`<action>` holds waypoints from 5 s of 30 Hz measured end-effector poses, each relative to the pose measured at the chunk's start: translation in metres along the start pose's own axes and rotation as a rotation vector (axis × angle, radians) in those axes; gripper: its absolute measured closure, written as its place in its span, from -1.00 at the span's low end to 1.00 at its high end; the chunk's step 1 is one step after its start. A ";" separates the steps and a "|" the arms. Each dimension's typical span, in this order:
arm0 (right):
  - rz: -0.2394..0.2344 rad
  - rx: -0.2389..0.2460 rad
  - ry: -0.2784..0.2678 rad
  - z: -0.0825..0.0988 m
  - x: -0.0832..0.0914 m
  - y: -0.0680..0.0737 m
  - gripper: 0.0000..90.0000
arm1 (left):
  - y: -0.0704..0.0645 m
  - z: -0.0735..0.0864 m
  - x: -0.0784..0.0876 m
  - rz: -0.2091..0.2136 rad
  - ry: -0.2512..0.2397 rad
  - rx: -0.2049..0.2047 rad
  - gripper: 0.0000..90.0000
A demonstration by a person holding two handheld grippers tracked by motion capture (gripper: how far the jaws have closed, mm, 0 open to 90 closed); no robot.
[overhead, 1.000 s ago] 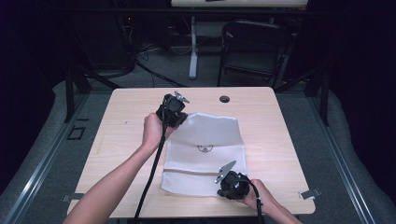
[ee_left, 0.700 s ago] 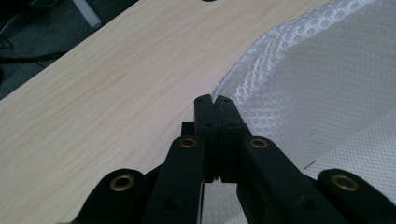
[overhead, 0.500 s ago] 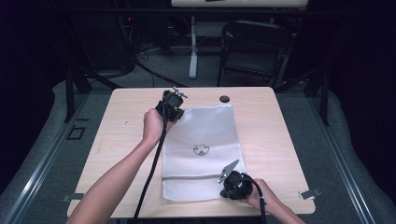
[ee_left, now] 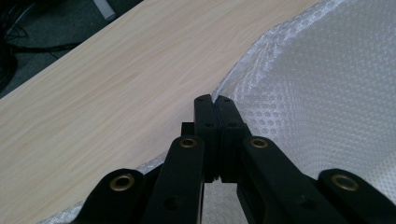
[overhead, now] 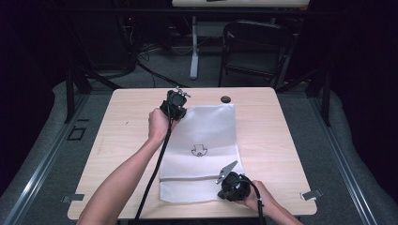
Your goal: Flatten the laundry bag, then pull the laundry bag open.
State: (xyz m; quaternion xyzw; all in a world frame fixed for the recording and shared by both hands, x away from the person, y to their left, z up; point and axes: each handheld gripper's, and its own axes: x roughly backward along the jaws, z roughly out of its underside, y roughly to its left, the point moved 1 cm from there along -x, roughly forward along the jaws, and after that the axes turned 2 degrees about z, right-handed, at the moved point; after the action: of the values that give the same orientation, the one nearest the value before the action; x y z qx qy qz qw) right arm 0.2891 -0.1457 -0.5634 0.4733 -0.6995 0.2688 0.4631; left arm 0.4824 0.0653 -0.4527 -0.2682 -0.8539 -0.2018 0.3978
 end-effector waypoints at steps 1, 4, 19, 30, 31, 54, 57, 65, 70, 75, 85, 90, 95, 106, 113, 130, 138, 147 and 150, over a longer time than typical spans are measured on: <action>0.001 -0.008 -0.027 0.000 0.001 0.000 1.00 | 0.000 0.000 -0.001 0.005 -0.008 -0.003 1.00; 0.027 -0.053 -0.080 0.005 0.020 -0.013 1.00 | 0.000 -0.001 -0.005 0.005 -0.010 -0.003 1.00; 0.049 -0.109 -0.012 0.012 0.006 -0.022 1.00 | 0.008 0.001 -0.028 -0.017 -0.007 0.036 0.99; 0.036 -0.096 -0.002 0.009 0.004 -0.018 1.00 | 0.009 0.001 -0.053 -0.051 0.018 0.058 0.99; 0.035 -0.098 0.000 0.009 0.005 -0.018 1.00 | 0.009 0.001 -0.056 -0.052 0.016 0.059 0.99; 0.010 -0.123 -0.009 0.009 0.003 -0.019 1.00 | 0.022 -0.007 -0.085 -0.053 0.003 0.101 0.82; 0.003 -0.139 -0.022 0.010 0.003 -0.019 1.00 | 0.026 -0.007 -0.081 -0.021 -0.014 0.112 0.68; 0.016 -0.124 -0.016 0.009 0.007 -0.021 1.00 | 0.023 -0.002 -0.065 0.075 -0.045 0.107 -0.03; 0.017 -0.145 -0.077 0.010 0.022 -0.026 0.76 | 0.015 0.007 -0.055 0.109 -0.056 0.076 -0.34; 0.045 -0.174 -0.079 0.013 0.031 -0.030 0.26 | 0.007 0.018 -0.048 0.158 -0.061 0.048 -0.56; 0.072 -0.194 -0.090 0.020 0.045 -0.038 -0.36 | -0.020 0.043 -0.032 0.248 -0.089 -0.024 -0.68; 0.076 -0.211 -0.099 0.025 0.048 -0.042 -0.46 | -0.038 0.053 -0.022 0.285 -0.102 -0.081 -0.69; 0.079 -0.239 -0.089 0.033 0.050 -0.046 -0.50 | -0.057 0.065 -0.013 0.328 -0.101 -0.147 -0.71; 0.103 -0.254 -0.080 0.044 0.054 -0.049 -0.46 | -0.085 0.081 -0.005 0.384 -0.115 -0.186 -0.70; 0.110 -0.282 -0.105 0.047 0.057 -0.053 -0.12 | -0.097 0.087 -0.006 0.419 -0.123 -0.223 -0.65; 0.123 -0.276 -0.104 0.039 0.042 -0.053 0.90 | -0.139 0.092 -0.022 0.544 -0.091 -0.310 -0.37; 0.117 -0.283 -0.055 0.038 0.030 -0.053 1.00 | -0.155 0.093 -0.028 0.582 -0.095 -0.349 -0.13; 0.091 -0.298 -0.040 0.041 0.021 -0.055 1.00 | -0.174 0.093 -0.045 0.619 -0.068 -0.412 0.27; 0.088 -0.312 -0.053 0.042 0.020 -0.054 1.00 | -0.180 0.093 -0.050 0.626 -0.063 -0.439 0.33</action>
State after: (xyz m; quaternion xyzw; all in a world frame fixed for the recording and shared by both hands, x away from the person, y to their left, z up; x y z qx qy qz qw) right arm 0.3194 -0.2104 -0.5663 0.3716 -0.7648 0.1644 0.5001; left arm 0.3448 -0.0366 -0.5714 -0.6007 -0.6791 -0.2405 0.3467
